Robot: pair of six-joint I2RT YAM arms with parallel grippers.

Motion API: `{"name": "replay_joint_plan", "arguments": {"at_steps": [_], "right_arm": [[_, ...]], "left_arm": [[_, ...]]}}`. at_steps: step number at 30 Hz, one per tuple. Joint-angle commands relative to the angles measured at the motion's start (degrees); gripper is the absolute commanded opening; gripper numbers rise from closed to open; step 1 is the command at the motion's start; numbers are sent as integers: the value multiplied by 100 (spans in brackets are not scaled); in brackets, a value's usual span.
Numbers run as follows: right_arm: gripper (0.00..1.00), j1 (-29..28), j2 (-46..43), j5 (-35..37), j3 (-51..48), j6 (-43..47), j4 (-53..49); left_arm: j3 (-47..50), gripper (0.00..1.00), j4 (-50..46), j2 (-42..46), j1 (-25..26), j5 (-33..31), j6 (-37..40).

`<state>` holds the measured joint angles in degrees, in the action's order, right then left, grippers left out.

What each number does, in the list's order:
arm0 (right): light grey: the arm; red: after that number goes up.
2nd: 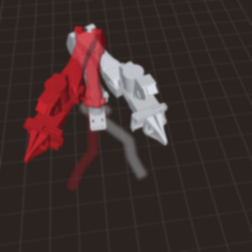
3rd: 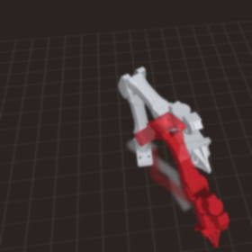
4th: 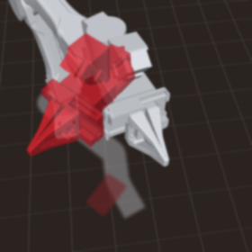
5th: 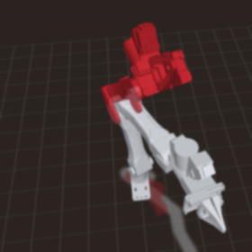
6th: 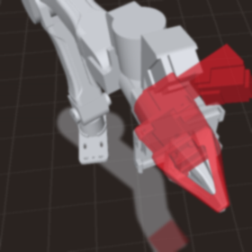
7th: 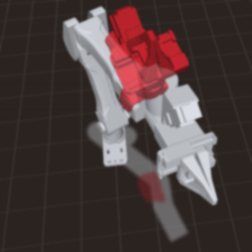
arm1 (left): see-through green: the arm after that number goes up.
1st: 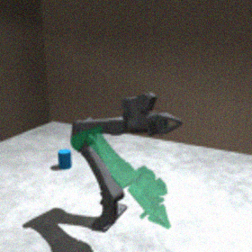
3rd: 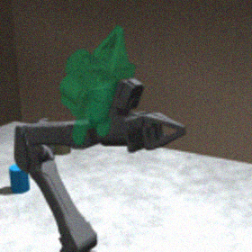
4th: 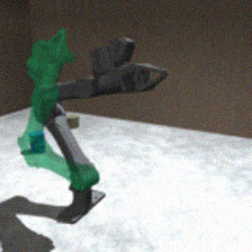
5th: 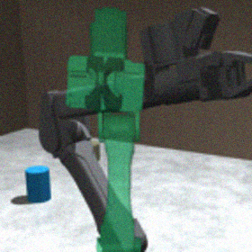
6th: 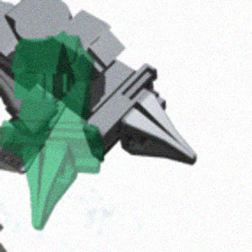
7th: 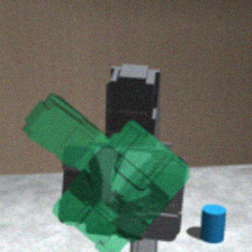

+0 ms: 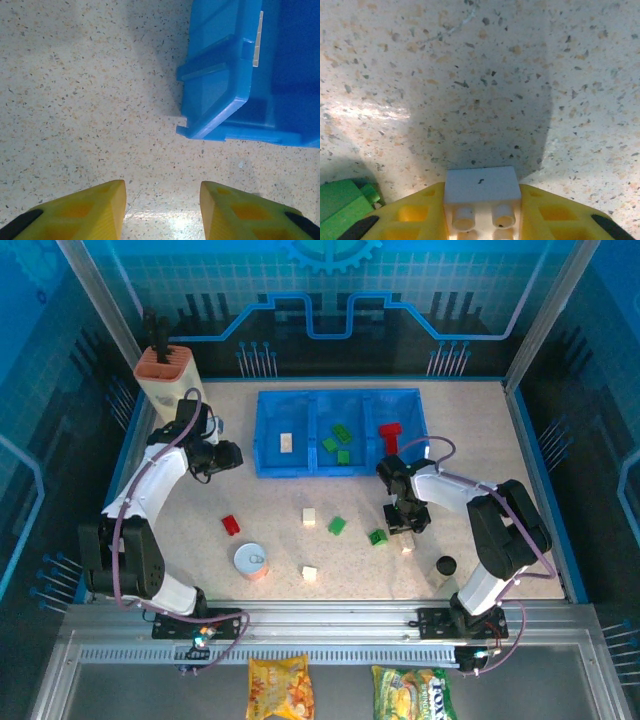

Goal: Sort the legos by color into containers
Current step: Pick up the lego from the bottom-center of the table.

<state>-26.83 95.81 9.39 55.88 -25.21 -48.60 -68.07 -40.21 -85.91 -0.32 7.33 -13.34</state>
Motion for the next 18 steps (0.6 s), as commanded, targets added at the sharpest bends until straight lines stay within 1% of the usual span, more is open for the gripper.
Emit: {"name": "replay_joint_plan", "arguments": {"at_steps": [1, 8, 14, 18], "right_arm": [[32, -20, -24, 152, 152, -24, -336], [30, -190, -146, 341, 434, -148, -673], [31, -609, -178, 493, 1066, -351, -1017], [31, -955, -83, 473, 1621, -517, -1057]], "left_arm": [[-38, 44, -77, 13, -84, -32, 86], [-39, 44, -108, 63, -83, -41, 113], [-126, 44, -320, 270, -70, -83, 51], [-163, 44, -503, 365, -65, -15, -71]]}}
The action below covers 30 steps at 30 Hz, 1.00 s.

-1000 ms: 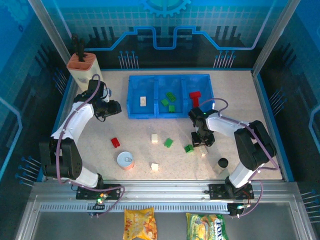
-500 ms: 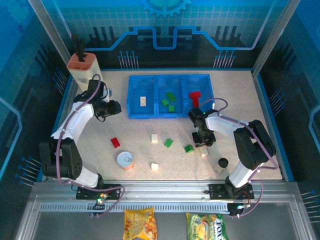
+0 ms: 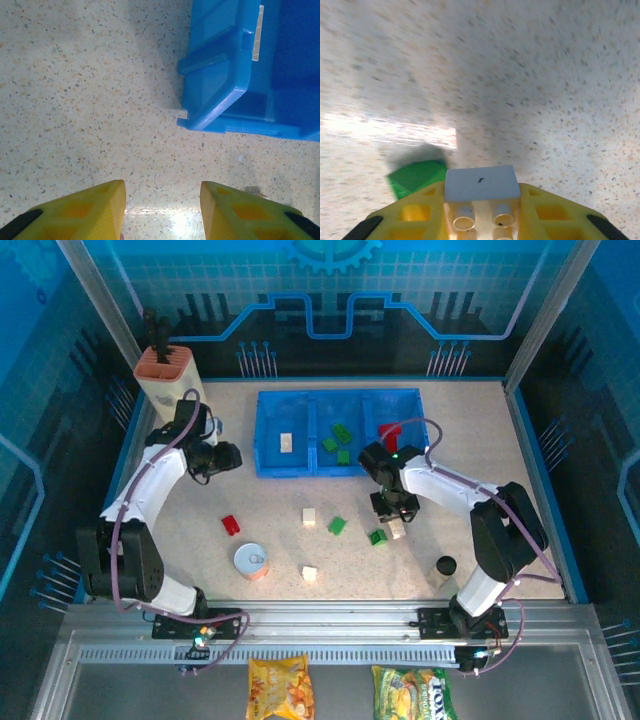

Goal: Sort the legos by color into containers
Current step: Pick up the lego from the bottom-center of the table, then place the lego in the container.

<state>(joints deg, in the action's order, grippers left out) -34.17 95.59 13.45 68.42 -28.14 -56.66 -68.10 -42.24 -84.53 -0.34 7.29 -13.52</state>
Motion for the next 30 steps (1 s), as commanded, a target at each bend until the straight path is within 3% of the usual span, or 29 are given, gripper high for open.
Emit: {"name": "replay_joint_plan", "arguments": {"at_steps": [1, 12, 21, 30], "right_arm": [[31, -322, -10, 53, 527, -255, -243], [30, -1095, 831, -246, 2127, -501, 561], [28, -1149, 1353, -769, 2629, -879, 2208], [26, -1162, 1983, -457, 3168, -1279, 3357]], "left_arm": [[-118, 44, -311, 288, -64, -1, -63], [642, 44, -164, 982, -63, -192, 42], [947, 43, 265, 1044, -68, -154, 86], [965, 43, 401, 1059, -70, 29, 58]]}}
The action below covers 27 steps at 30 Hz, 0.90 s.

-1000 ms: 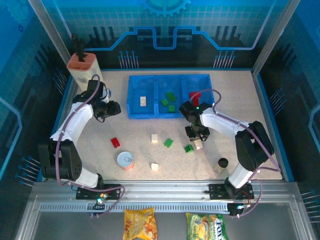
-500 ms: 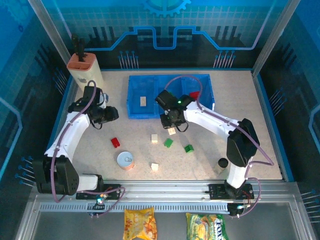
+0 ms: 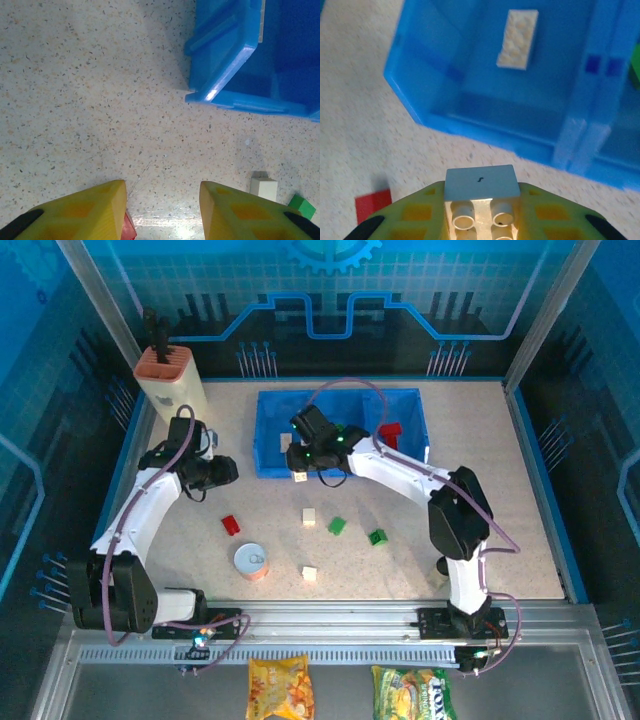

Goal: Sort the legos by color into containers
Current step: Place the lego in the container.

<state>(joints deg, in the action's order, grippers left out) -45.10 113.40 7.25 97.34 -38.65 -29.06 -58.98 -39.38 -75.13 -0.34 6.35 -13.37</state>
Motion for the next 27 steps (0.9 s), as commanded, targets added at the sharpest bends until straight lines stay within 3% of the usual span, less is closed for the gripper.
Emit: {"name": "replay_joint_plan", "arguments": {"at_steps": [1, 16, 27], "right_arm": [[26, -69, 293, 223, 360, -271, 695], [24, -54, 1958, 893, 2250, -446, 871], [25, 1, 2928, 816, 2969, -552, 685]], "left_arm": [[53, 43, 120, 122, -69, 129, 45], [89, 43, 162, 187, -70, 244, -8], [101, 43, 163, 236, -65, 252, -13]]}}
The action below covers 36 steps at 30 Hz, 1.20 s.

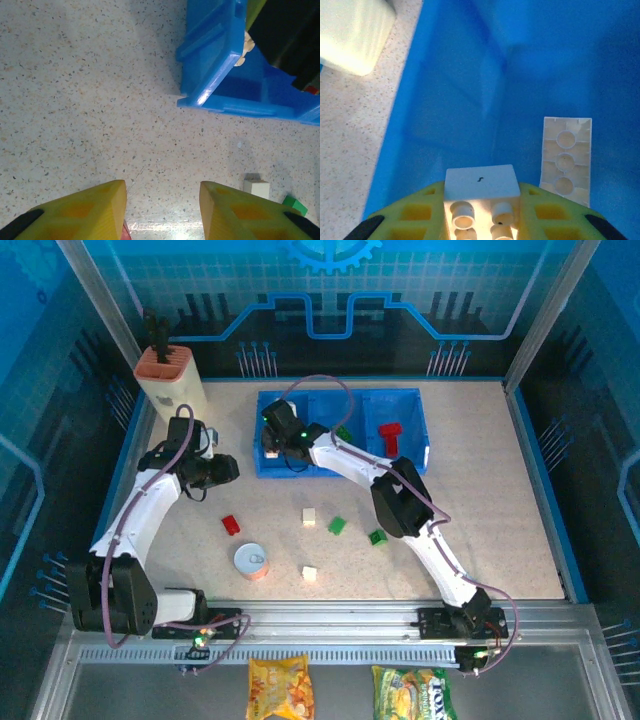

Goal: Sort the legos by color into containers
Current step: Place the lego in the container.

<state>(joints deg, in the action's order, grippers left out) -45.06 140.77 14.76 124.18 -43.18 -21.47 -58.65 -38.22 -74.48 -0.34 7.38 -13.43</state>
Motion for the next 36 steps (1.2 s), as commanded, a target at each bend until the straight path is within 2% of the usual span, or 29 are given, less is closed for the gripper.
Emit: {"name": "replay_joint_plan", "arguments": {"at_steps": [1, 10, 18, 31, 36], "right_arm": [[25, 0, 242, 54, 327, -109, -99], [38, -3, 386, 95, 562, -133, -251], [47, 1, -17, 97, 538, 16, -400], [47, -128, -906, 53, 162, 487, -815], [47, -222, -1405, 77, -421, 635, -895]], "left_arm": [[73, 43, 43, 170, -69, 150, -10], [82, 43, 37, 168, -64, 161, -15], [58, 43, 16, 127, -64, 159, -10], [47, 43, -93, -36, -64, 146, 2], [38, 43, -255, -150, -54, 43, -18]]}}
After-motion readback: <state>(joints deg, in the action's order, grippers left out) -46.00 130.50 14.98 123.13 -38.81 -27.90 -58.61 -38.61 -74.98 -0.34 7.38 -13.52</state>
